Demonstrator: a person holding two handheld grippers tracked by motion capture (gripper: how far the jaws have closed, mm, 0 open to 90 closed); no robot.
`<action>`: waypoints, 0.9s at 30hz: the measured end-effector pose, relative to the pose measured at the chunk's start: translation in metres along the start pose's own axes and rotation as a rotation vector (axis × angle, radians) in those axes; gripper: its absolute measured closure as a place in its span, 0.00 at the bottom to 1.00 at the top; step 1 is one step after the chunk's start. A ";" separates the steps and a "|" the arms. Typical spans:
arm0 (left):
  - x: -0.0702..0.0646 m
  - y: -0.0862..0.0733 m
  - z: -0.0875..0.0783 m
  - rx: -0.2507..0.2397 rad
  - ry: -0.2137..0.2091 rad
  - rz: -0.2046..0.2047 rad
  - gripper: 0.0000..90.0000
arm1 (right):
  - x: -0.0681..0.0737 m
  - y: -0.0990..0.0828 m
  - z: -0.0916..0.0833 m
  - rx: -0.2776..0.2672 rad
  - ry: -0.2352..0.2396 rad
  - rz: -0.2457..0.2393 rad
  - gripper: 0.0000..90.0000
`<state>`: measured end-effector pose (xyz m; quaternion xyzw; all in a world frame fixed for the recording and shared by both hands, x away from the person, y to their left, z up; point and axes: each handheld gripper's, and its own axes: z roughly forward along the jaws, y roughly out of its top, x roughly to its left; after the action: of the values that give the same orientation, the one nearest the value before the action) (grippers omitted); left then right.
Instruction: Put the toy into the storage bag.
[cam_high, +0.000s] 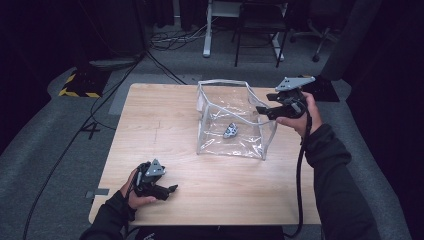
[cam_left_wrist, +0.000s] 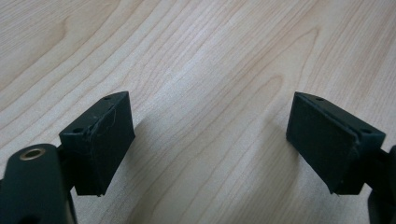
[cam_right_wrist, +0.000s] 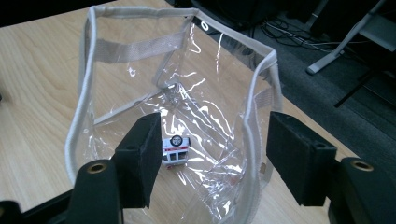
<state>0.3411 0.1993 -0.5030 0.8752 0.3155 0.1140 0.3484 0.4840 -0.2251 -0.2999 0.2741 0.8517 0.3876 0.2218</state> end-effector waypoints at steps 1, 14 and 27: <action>0.000 0.000 0.000 0.003 0.001 0.001 0.17 | -0.001 0.000 0.000 -0.009 -0.007 0.008 0.40; 0.000 0.000 0.000 0.006 0.000 0.002 0.17 | -0.013 -0.003 -0.011 -0.069 -0.085 0.078 0.38; 0.000 0.000 0.000 0.004 0.000 0.000 0.17 | -0.024 -0.012 -0.019 -0.075 -0.137 0.104 0.36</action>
<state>0.3411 0.1994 -0.5026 0.8760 0.3158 0.1131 0.3466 0.4868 -0.2573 -0.2940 0.3352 0.8040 0.4108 0.2691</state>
